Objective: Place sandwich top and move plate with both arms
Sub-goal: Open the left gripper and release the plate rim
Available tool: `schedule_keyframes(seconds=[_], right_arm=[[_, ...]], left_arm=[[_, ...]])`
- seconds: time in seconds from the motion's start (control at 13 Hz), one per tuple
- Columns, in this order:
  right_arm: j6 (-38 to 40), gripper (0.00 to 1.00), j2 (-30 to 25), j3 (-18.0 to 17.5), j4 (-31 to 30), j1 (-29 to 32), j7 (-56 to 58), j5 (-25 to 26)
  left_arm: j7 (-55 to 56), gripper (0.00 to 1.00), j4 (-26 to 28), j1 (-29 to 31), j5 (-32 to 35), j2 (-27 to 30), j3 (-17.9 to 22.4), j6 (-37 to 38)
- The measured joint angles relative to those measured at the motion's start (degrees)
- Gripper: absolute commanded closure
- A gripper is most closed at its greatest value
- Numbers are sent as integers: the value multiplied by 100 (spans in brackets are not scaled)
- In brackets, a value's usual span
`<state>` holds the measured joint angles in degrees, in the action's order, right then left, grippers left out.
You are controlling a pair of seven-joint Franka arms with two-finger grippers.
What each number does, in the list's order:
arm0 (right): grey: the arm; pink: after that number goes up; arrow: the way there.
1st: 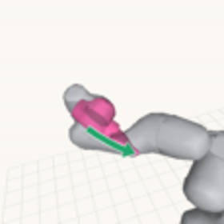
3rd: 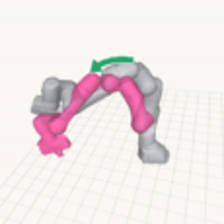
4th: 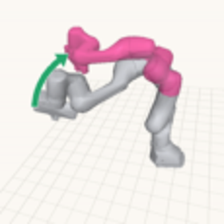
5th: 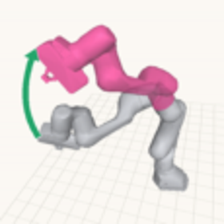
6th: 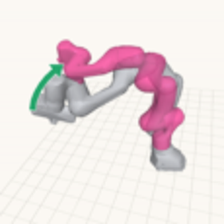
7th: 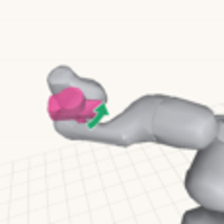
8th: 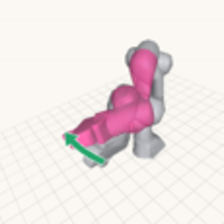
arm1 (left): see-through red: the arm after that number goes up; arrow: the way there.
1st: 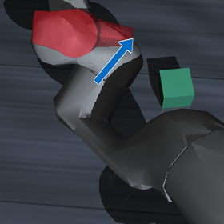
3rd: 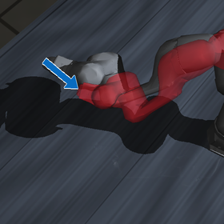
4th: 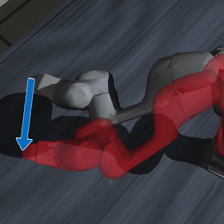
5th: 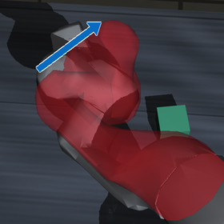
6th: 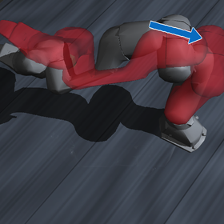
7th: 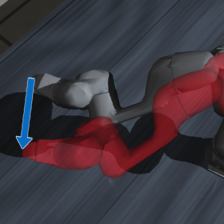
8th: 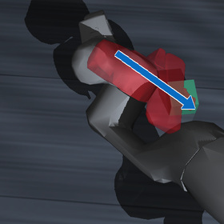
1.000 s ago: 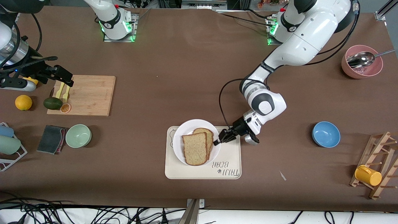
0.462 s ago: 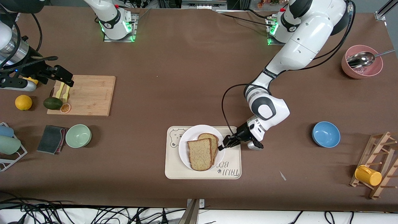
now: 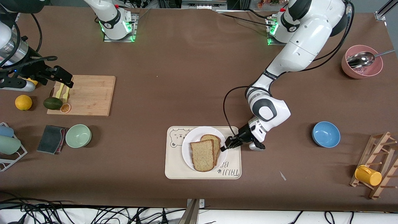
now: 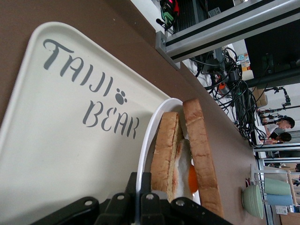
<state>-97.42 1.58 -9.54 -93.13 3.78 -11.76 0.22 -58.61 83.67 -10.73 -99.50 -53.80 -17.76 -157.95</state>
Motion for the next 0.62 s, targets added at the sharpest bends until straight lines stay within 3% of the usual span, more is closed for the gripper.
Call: schedule_keyframes(seconds=[0.08,0.31,0.62], right_arm=[[1,0,0,0,0,0,0,0],[1,0,7,0,-1,-1,0,0],[-1,0,47,-5,-6,-9,-1,0]], left_arm=[[0,95,-1,0,0,0,0,0],[1,44,-11,0,0,0,36,0],[7,25,-37,-1,0,0,46,1]])
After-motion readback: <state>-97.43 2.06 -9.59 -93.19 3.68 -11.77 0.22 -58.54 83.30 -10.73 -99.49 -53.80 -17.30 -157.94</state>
